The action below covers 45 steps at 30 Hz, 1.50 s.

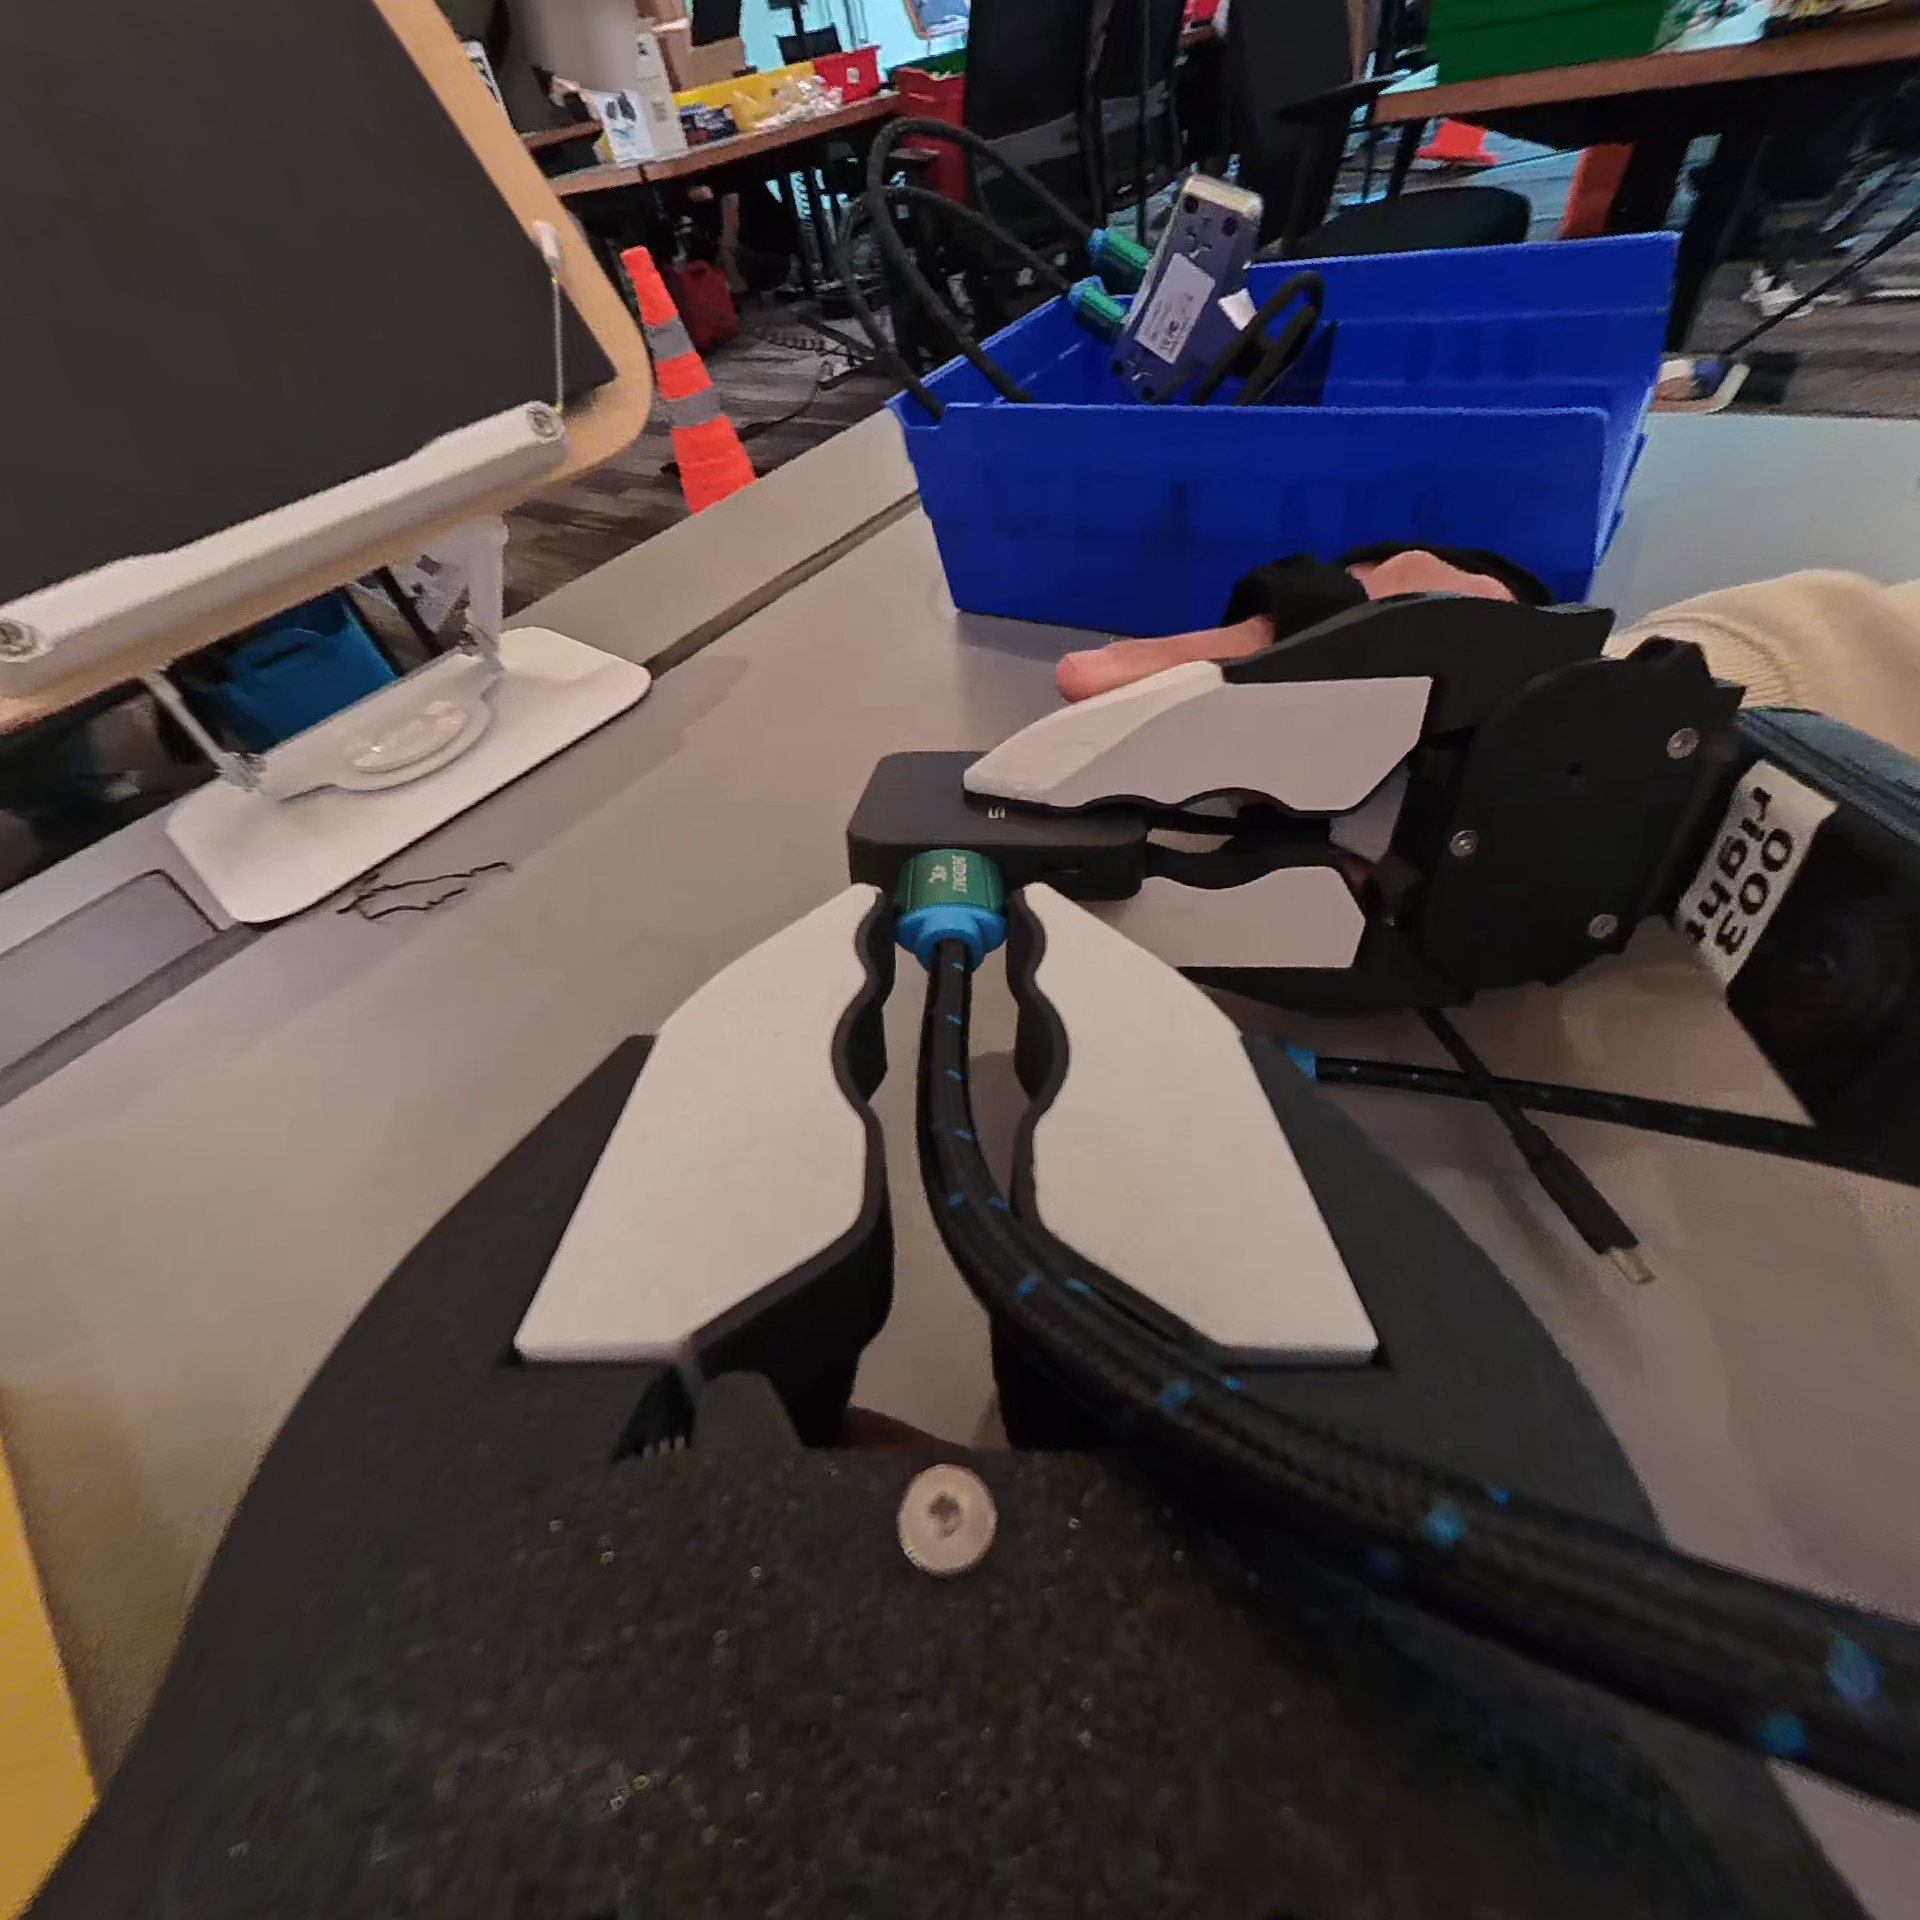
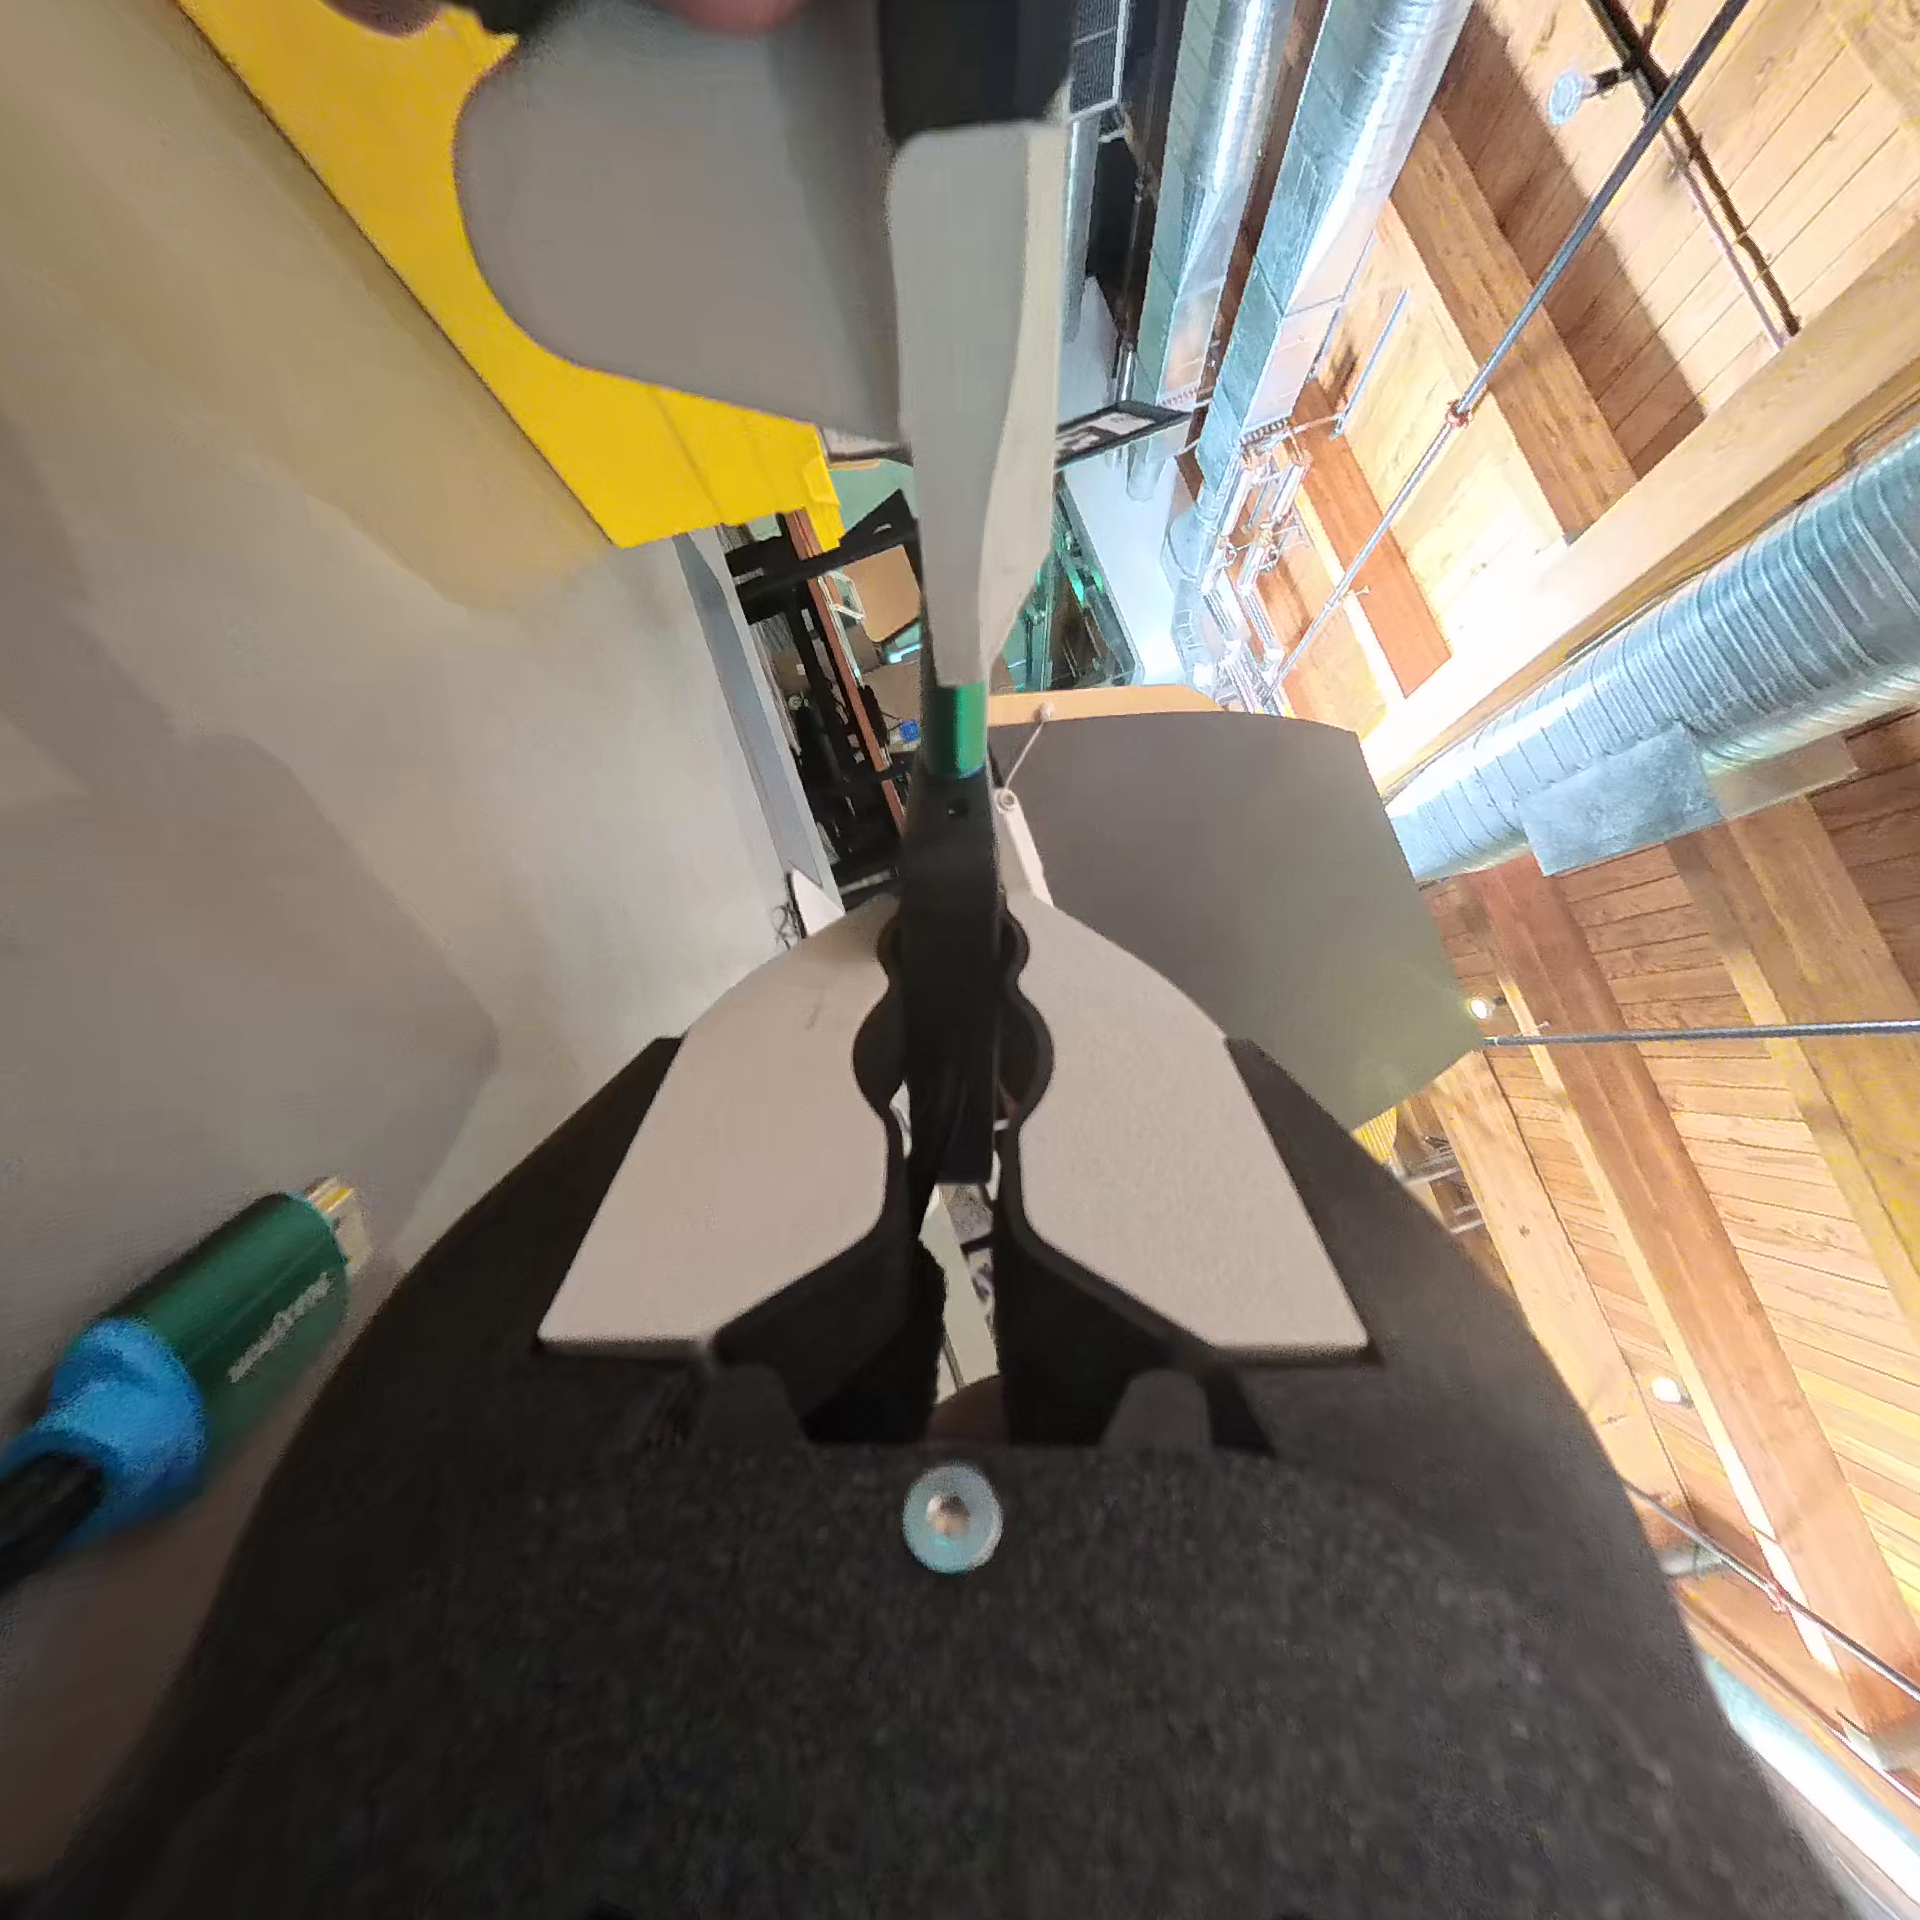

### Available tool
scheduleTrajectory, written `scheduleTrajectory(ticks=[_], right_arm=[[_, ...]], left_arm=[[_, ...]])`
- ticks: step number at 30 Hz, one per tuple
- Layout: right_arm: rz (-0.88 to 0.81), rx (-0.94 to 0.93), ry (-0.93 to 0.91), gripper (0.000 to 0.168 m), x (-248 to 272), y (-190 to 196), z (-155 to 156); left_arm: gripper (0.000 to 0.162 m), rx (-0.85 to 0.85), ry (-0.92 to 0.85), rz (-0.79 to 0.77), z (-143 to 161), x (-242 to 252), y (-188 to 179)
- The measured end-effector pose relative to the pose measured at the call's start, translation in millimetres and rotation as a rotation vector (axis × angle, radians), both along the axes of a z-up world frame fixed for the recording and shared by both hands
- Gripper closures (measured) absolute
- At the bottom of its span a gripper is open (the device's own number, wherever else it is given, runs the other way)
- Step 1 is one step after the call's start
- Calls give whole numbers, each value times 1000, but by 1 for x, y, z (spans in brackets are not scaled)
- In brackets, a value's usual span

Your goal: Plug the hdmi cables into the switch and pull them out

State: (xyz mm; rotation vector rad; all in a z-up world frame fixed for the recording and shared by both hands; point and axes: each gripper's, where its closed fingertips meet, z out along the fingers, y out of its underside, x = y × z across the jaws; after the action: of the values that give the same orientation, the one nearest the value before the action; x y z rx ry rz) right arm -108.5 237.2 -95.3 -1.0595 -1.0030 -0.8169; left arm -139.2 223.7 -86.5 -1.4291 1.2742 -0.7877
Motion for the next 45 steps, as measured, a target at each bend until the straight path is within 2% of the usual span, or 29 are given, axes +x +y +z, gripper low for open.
scheduleTrajectory(ticks=[4,7,10,11,13,16,17,19,23,25,27,31,34,39,43,45], right_arm=[[1,-20,4,156,0,4,-4],[-35,-84,17,155,4,13,-12],[-86,-141,117,155,16,18,-4],[-113,-166,145,154,24,19,3],[-196,-219,236,155,50,20,31],[-280,-299,474,155,104,9,103],[-325,-351,517,155,128,4,123],[-418,-324,597,154,193,-4,172],[-736,-424,702,154,342,-10,204],[-941,-562,668,154,403,-16,186],[-1048,-719,636,154,433,-18,155],[-1013,-1202,679,155,409,-20,67],[-908,-1462,757,154,374,-23,32],[-913,-1551,767,154,361,-15,6],[-1098,-1571,656,152,386,-18,-25],[-1114,-1568,651,147,390,-12,-32]], left_arm=[[142,-10,5,13,-3,1,4],[140,-48,78,64,-12,0,6],[112,-132,121,86,-19,-21,-2],[113,-150,102,105,-15,-31,-4],[116,-195,57,130,-12,-54,-11],[120,-252,54,154,-23,-83,-29],[120,-257,76,170,-28,-90,-34],[119,-246,114,207,-35,-101,-43],[120,-249,114,212,-33,-106,-59],[120,-250,115,201,-32,-104,-64],[121,-242,130,195,-34,-101,-66],[121,-230,165,173,-40,-94,-71],[121,-221,183,170,-43,-94,-73],[122,-217,191,168,-45,-97,-73],[122,-217,206,169,-48,-99,-73],[122,-212,223,165,-51,-99,-74]])
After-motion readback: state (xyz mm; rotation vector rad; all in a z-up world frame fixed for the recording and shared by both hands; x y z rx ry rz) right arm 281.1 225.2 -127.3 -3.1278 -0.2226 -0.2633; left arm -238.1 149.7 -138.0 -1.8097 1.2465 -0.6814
